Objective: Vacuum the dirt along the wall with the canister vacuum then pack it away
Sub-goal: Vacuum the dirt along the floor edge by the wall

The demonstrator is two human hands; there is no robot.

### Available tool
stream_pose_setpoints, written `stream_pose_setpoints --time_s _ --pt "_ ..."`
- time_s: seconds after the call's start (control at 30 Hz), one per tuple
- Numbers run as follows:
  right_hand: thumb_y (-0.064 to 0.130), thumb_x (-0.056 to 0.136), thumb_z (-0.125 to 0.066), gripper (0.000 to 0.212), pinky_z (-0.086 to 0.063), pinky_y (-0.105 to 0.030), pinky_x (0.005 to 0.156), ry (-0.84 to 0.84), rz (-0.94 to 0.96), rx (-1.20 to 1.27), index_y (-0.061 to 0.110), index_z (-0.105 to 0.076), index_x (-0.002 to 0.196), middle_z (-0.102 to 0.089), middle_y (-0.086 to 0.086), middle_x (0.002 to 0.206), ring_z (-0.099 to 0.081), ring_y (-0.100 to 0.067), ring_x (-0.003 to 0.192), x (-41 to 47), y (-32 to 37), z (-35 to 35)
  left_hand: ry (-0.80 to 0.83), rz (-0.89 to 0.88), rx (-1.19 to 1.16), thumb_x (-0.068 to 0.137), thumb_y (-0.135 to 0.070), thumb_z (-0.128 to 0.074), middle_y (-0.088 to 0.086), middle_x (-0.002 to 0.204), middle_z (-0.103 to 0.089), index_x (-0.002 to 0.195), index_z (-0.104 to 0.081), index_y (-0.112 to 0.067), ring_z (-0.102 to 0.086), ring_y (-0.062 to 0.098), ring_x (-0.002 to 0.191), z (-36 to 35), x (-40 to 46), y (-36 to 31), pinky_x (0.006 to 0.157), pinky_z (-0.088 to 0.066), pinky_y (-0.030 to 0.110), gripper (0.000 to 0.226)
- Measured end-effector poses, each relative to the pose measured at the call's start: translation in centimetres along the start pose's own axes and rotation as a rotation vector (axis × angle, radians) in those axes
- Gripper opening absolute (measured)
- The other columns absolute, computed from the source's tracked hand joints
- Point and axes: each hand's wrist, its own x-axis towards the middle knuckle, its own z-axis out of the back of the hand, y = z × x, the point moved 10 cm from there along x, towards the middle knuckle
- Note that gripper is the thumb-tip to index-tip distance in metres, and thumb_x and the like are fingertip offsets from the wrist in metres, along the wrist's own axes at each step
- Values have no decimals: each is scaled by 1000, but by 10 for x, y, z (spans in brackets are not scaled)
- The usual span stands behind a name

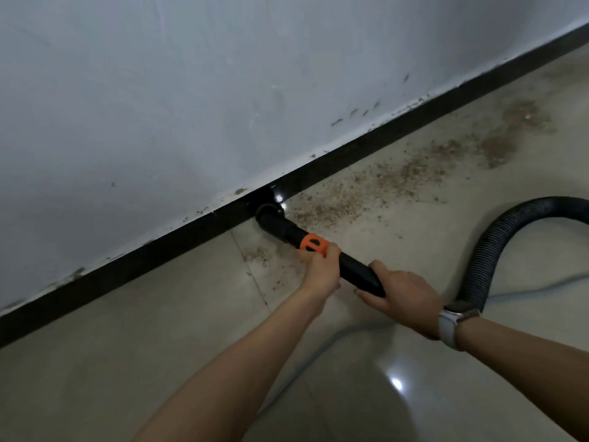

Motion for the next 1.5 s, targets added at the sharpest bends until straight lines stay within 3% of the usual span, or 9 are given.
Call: stream_pose_setpoints --time_s 0.17,0.23,0.53,0.6,0.7,0.87,1.1,1.3,1.5 --pt "52 91 -48 34 -27 -31 53 -32 -15 39 21 -36 100 -61 -4 81 -61 -29 74 1 -29 12 65 28 29 101 -32 -35 11 122 -51 114 -35 -12 -53 25 113 -35 4 -13 78 -43 31 25" --pt "52 91 -48 33 -28 -32 53 -44 -28 66 22 -33 96 -60 -4 80 -61 -30 75 0 -41 16 71 21 58 101 -32 -36 9 116 -51 95 -37 -18 -54 23 105 -46 4 -20 79 -43 32 15" --pt "50 91 -49 35 -32 -33 54 -121 -211 265 19 -34 91 -48 0 70 -51 -29 65 -11 -84 27 181 -38 223 100 -34 -40 8 111 -52 78 -34 -24 -56 23 99 -92 13 -56 76 -47 31 25" --pt "50 91 -49 35 -32 -33 54 -140 -248 284 19 -34 90 -47 1 69 -48 -27 64 -11 -91 29 180 -59 227 100 -36 -41 7 109 -52 83 -36 -21 -56 21 96 -99 16 -59 68 -48 26 23" --pt "50 91 -49 36 -32 -33 54 -179 -293 251 18 -33 90 -48 -1 72 -51 -29 66 -11 -98 30 191 -68 158 98 -37 -45 3 106 -55 116 -35 -15 -57 15 84 -105 21 -58 61 -46 22 30" --pt "50 92 -47 35 -29 -32 49 -235 -357 232 19 -32 89 -45 2 67 -48 -28 61 -12 -98 31 182 -110 64 97 -34 -49 6 120 -55 131 -35 -16 -56 19 97 -112 29 -61 74 -45 31 41" --pt "52 91 -45 35 -32 -32 52 -274 -380 292 20 -32 89 -47 1 68 -48 -27 61 -19 -68 26 143 -134 70 96 -29 -51 9 118 -54 132 -30 -17 -56 22 96 -93 23 -63 68 -48 30 43" --pt "53 90 -47 34 -38 -34 55 -157 -100 250 21 -34 95 -63 -5 81 -60 -29 70 -48 0 10 -23 -80 86 87 -26 -55 2 97 -53 121 -30 -12 -56 14 83 -6 -19 -24 65 -48 30 43" --pt "54 89 -48 35 -30 -33 54 -61 -24 302 24 -31 89 -48 3 70 -60 -31 73 -57 71 -18 -167 -110 -51 89 -19 -52 4 95 -49 116 -27 -13 -56 19 87 66 -56 4 78 -54 40 37"
